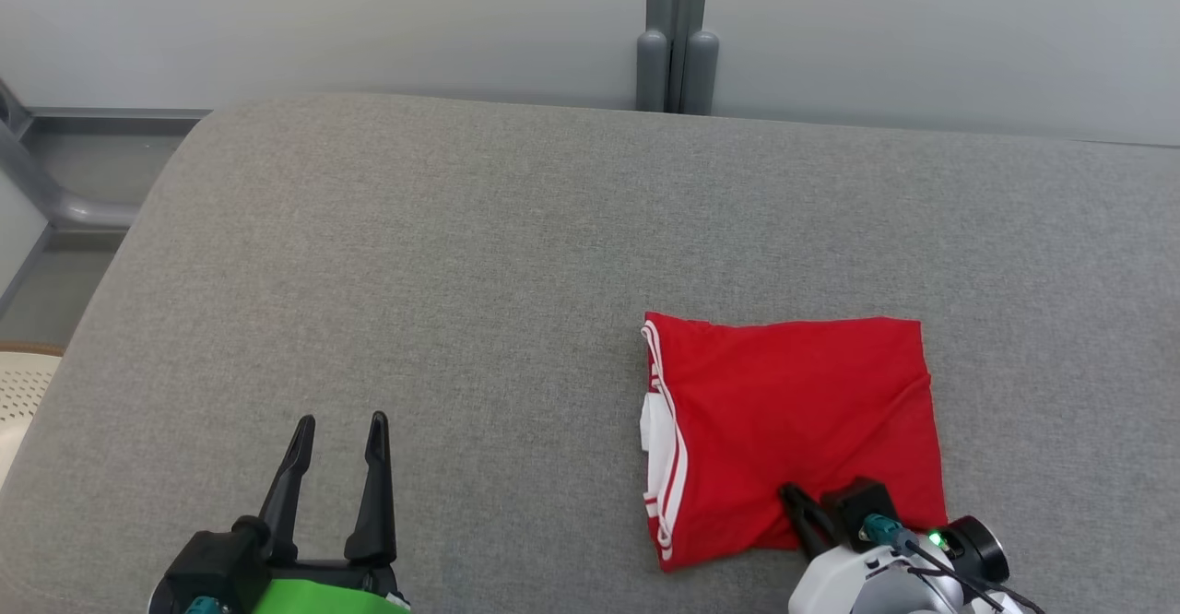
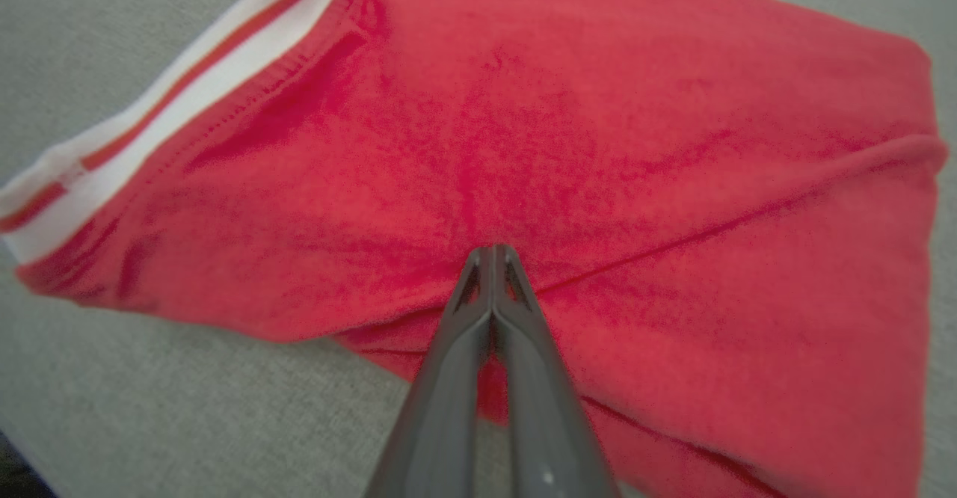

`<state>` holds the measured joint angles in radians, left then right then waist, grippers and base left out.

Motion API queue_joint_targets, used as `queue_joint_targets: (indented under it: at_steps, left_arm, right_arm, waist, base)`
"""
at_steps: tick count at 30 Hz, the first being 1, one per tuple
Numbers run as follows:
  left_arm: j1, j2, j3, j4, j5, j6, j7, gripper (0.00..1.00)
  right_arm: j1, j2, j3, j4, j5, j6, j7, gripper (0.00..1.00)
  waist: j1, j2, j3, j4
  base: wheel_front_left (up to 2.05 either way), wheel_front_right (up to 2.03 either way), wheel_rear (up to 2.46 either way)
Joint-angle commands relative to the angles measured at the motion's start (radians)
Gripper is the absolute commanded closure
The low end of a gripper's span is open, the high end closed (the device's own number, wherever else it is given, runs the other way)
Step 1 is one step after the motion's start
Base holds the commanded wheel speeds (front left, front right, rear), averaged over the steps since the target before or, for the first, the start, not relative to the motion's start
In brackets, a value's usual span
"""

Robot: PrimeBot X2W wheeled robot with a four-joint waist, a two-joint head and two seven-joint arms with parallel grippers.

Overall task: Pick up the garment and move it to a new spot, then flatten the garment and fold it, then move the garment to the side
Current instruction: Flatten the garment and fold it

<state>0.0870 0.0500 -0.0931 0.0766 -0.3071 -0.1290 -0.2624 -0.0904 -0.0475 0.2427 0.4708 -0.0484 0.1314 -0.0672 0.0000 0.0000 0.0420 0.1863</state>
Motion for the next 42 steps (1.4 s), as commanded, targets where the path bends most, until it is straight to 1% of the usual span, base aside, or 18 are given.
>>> queue_joint_targets:
  at_steps: [1,5,7,8,10,11,14,17,18,19,20,24,27,33,37,42]
  left_arm:
    - [-0.015,0.002,0.002,0.003,0.003,-0.003,-0.003,0.00]
    - [-0.013,0.002,0.005,0.003,0.006,-0.003,-0.003,0.00]
    - [-0.009,0.002,0.009,0.004,0.007,-0.003,-0.003,0.00]
    - [-0.007,0.002,0.010,0.005,0.007,-0.003,-0.003,0.00]
    - [-0.004,0.002,0.014,0.007,0.007,-0.003,-0.003,0.00]
    - [0.000,0.002,0.018,0.006,0.007,-0.003,-0.003,0.00]
    - [0.007,0.002,0.024,0.006,0.009,-0.003,-0.003,0.00]
    - [0.016,0.002,0.032,0.003,0.010,-0.003,-0.003,0.00]
    - [0.020,0.002,0.034,0.003,0.010,-0.003,-0.003,0.00]
    - [0.023,0.002,0.037,0.001,0.009,-0.003,-0.003,0.00]
    - [0.026,0.002,0.039,-0.001,0.006,-0.003,-0.003,0.00]
    - [0.033,0.002,0.051,-0.009,-0.005,-0.003,-0.003,0.00]
    - [0.031,0.002,0.048,-0.010,-0.005,-0.003,-0.003,0.00]
    - [0.030,0.002,0.061,-0.022,-0.016,-0.003,-0.003,0.00]
    - [0.031,0.002,0.072,-0.019,-0.022,-0.003,-0.003,0.00]
    - [0.035,0.002,0.078,-0.006,-0.019,-0.003,-0.003,0.00]
  right_arm:
    - [0.006,-0.006,0.002,0.023,0.009,-0.002,0.012,1.00]
    - [0.000,-0.007,-0.027,0.080,0.048,-0.002,0.034,1.00]
    - [0.004,-0.006,-0.011,0.101,0.069,-0.002,0.053,1.00]
    - [0.007,-0.006,0.006,0.108,0.089,-0.002,0.062,1.00]
    - [0.016,-0.002,0.073,0.106,0.154,0.000,0.074,1.00]
    - [0.024,0.000,0.116,0.093,0.209,0.001,0.079,1.00]
    - [0.032,-0.004,0.208,0.034,0.340,0.000,0.081,1.00]
    - [0.033,-0.008,0.246,-0.040,0.431,-0.002,0.067,1.00]
    - [0.037,-0.007,0.252,-0.056,0.441,-0.002,0.063,0.69]
    - [0.045,-0.006,0.244,-0.078,0.447,-0.001,0.053,0.06]
    - [0.052,-0.005,0.238,-0.094,0.449,-0.001,0.048,0.00]
    - [0.077,-0.006,0.174,-0.175,0.432,-0.001,0.014,0.00]
    - [0.108,-0.005,0.105,-0.238,0.409,-0.001,-0.027,0.00]
    - [0.149,-0.005,-0.043,-0.313,0.292,-0.001,-0.130,0.00]
    - [0.163,-0.005,-0.122,-0.329,0.242,-0.001,-0.168,0.00]
    - [0.160,-0.004,-0.184,-0.304,0.173,-0.001,-0.188,0.00]
  waist:
    - [0.0000,0.0000,0.000,0.007]
    - [0.0000,0.0000,-0.002,0.018]
    - [0.0000,0.0000,-0.004,0.019]
    - [0.0000,0.0000,-0.005,0.019]
    - [0.0000,0.0000,-0.010,0.016]
    - [0.0000,0.0000,-0.014,0.012]
    - [0.0000,0.0000,-0.024,-0.005]
    - [0.0000,0.0000,-0.038,-0.033]
    - [0.0000,0.0000,-0.042,-0.041]
    - [0.0000,0.0000,-0.047,-0.053]
    - [0.0000,0.0000,-0.050,-0.063]
    - [0.0000,0.0000,-0.057,-0.113]
    - [0.0000,0.0000,-0.059,-0.153]
    - [0.0000,0.0000,-0.064,-0.214]
    - [0.0000,0.0000,-0.068,-0.240]
    - [0.0000,0.0000,-0.079,-0.257]
  base:
    - [0.00,0.00,0.00]
    - [0.00,0.00,0.00]
    - [0.00,0.00,0.00]
    - [0.00,0.00,0.00]
    - [0.00,0.00,0.00]
    - [0.00,0.00,0.00]
    - [0.00,0.00,0.00]
    - [0.00,0.00,0.00]
    - [0.00,0.00,0.00]
    - [0.00,0.00,0.00]
    - [0.00,0.00,0.00]
    - [0.00,0.00,0.00]
    - [0.00,0.00,0.00]
    - [0.00,0.00,0.00]
    - [0.00,0.00,0.00]
    - [0.00,0.00,0.00]
